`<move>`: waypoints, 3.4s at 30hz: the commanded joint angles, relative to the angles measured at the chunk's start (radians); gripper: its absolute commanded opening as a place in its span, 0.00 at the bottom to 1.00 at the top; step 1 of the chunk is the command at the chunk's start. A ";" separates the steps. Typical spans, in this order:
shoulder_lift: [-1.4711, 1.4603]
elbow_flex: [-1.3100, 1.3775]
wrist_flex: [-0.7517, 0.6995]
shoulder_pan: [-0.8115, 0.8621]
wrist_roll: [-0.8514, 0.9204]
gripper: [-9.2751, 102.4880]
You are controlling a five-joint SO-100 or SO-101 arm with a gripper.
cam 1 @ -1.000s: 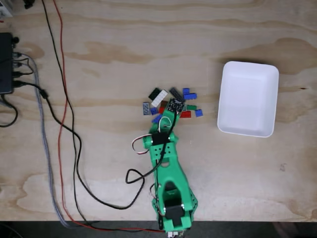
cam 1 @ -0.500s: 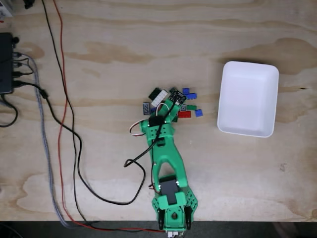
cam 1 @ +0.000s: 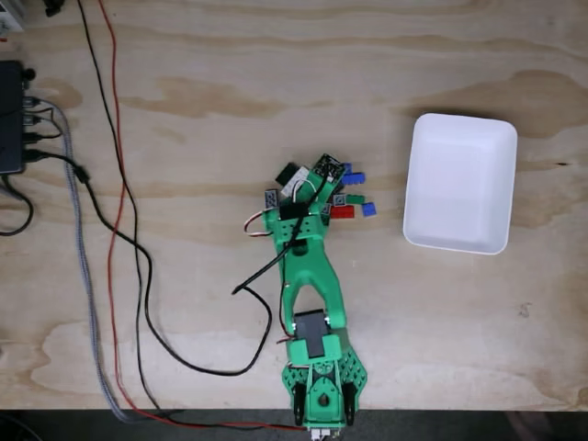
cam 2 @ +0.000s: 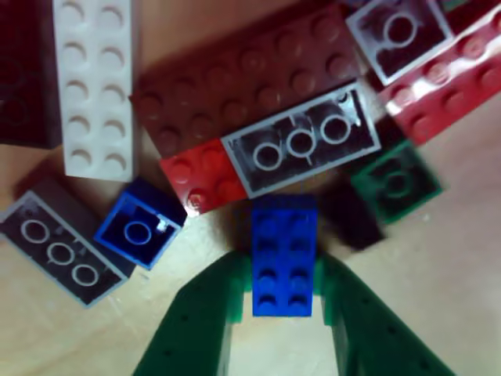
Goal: Put all lego bricks in the bin.
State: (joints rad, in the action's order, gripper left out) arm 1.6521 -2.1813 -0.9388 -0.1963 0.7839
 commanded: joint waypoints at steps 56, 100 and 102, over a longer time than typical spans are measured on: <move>0.520 -0.230 -0.344 0.417 0.606 0.28; 0.881 -0.127 -0.153 0.222 0.385 0.08; 0.931 -0.005 -0.209 0.265 0.319 0.08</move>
State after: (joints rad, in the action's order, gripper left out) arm 2.1506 -2.4083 -1.0262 0.0568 1.3238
